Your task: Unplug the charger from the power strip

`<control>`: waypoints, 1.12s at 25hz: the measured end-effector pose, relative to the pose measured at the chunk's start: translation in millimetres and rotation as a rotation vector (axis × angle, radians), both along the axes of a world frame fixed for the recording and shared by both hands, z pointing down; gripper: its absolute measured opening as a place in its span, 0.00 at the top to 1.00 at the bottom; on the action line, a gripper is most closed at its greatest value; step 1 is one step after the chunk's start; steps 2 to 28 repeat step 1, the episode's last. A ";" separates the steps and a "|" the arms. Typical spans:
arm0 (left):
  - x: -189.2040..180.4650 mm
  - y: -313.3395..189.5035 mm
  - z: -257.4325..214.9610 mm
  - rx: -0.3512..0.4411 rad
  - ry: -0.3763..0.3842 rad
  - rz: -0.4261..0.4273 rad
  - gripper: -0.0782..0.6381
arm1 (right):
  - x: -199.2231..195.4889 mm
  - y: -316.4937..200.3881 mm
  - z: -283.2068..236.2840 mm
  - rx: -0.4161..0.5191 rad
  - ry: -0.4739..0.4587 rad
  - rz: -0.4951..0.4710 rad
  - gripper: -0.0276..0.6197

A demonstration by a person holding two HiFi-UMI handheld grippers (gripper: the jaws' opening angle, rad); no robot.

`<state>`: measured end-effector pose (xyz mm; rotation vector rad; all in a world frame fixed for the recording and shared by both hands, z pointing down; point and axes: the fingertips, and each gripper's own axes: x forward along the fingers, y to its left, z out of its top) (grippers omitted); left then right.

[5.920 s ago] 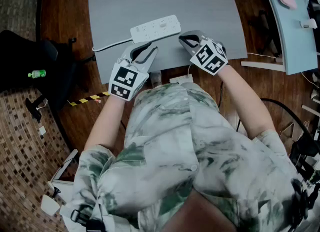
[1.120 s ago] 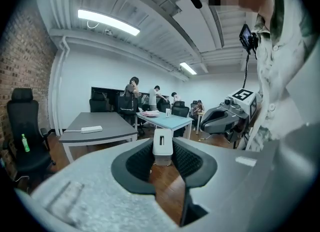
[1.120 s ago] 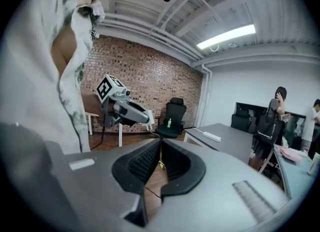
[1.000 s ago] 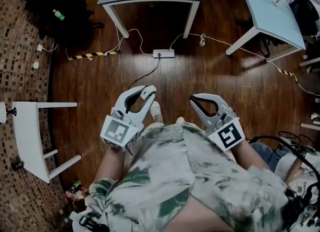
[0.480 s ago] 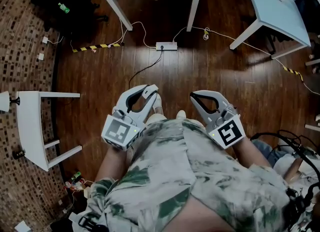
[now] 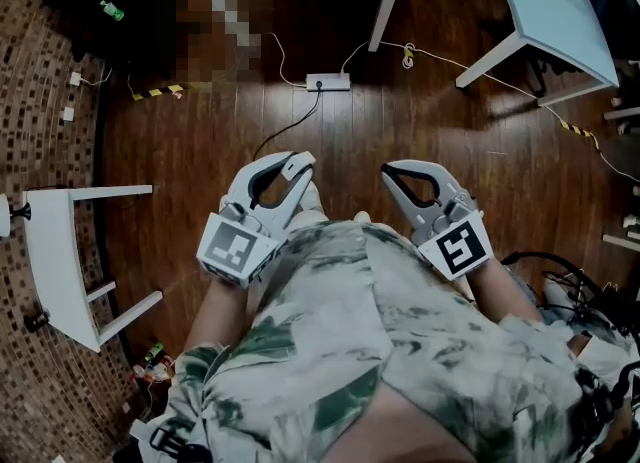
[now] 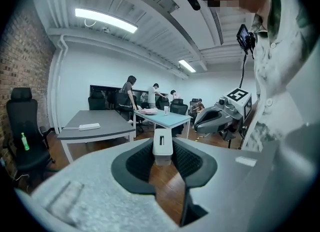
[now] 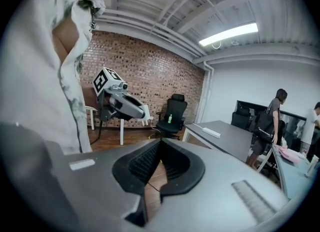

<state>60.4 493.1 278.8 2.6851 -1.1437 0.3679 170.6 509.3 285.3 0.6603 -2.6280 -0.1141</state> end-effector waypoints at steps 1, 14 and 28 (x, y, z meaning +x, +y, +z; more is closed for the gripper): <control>-6.8 -6.9 0.6 -0.001 0.000 0.002 0.74 | -6.9 -5.9 1.6 -0.001 0.007 0.001 0.95; -6.8 -6.9 0.6 -0.001 0.000 0.002 0.74 | -6.9 -5.9 1.6 -0.001 0.007 0.001 0.95; -6.8 -6.9 0.6 -0.001 0.000 0.002 0.74 | -6.9 -5.9 1.6 -0.001 0.007 0.001 0.95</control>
